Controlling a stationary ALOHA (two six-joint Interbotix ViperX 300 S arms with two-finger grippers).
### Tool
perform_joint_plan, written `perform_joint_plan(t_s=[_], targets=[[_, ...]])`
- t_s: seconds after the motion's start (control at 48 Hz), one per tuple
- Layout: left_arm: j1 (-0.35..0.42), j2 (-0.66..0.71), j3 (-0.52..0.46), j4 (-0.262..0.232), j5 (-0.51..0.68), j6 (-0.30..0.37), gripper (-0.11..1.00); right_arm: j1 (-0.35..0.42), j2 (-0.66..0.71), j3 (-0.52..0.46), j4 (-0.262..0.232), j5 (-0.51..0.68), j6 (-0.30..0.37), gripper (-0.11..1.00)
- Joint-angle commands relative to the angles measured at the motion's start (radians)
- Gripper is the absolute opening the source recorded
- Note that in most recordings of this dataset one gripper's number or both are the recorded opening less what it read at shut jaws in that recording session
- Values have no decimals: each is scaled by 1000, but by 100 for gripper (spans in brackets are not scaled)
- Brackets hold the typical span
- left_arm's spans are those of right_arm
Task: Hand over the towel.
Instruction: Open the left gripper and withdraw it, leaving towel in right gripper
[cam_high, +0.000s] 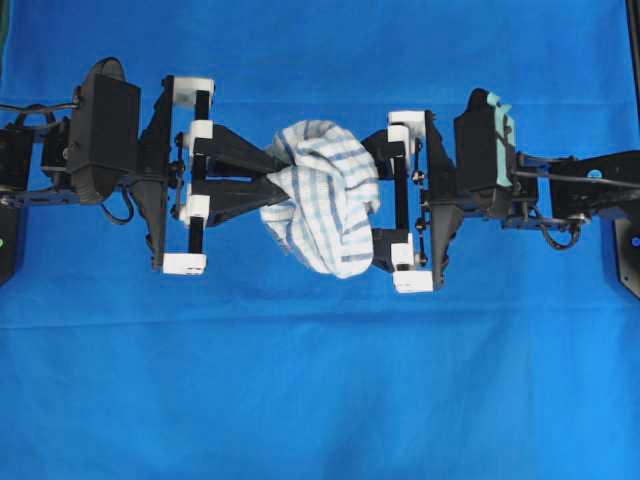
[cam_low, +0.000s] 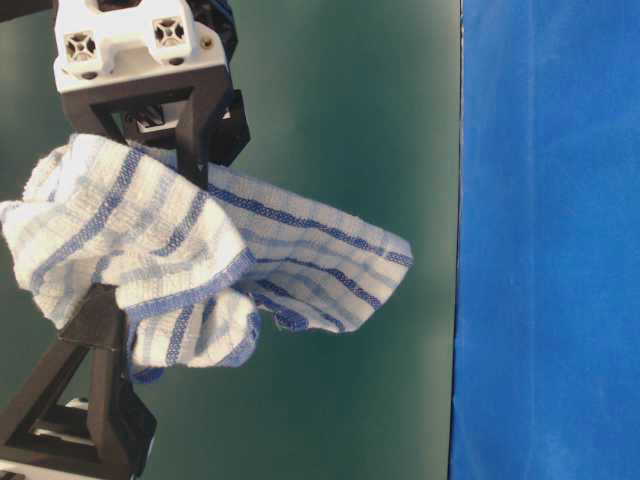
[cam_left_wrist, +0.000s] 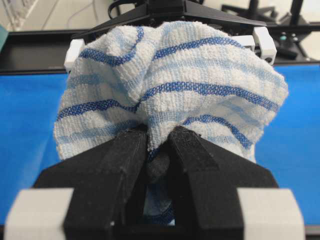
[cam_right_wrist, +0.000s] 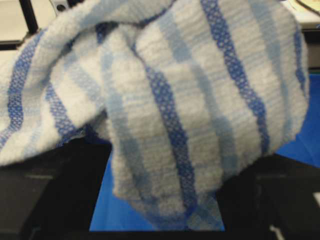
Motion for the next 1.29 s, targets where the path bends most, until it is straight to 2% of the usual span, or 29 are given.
perform_joint_plan(t_s=[0.0, 0.083, 0.25, 0.292, 0.521, 0.563, 0.626, 0.792, 0.876, 1.272], targets=[[-5, -9, -15, 3, -9, 2, 8, 3, -11, -23, 2, 3, -2, 70], [-5, -8, -17, 2, -11, 3, 8, 3, -11, -23, 0, 12, -6, 58], [-5, -8, -18, 3, -8, 3, 8, 3, -11, -25, -5, 25, -9, 10], [-5, -8, -18, 3, -8, 3, 8, 3, -12, -26, -6, 26, -9, 2], [0, -8, -18, -2, -3, -2, 8, 3, -20, -25, -6, 28, -9, 2], [0, -8, -18, -2, -3, -6, 12, 3, -21, -25, -6, 28, -9, 2], [0, -9, -15, -3, -5, -8, 27, 3, -28, -21, -6, 29, -9, 2], [0, -31, 0, -3, -5, -8, 76, 3, -54, -9, -6, 38, -9, 2], [0, -55, 23, -2, -5, -8, 91, 3, -72, 3, -6, 40, -9, 2], [-2, -265, 156, -3, 26, -12, 92, 3, -190, 95, -6, 43, -8, 2]])
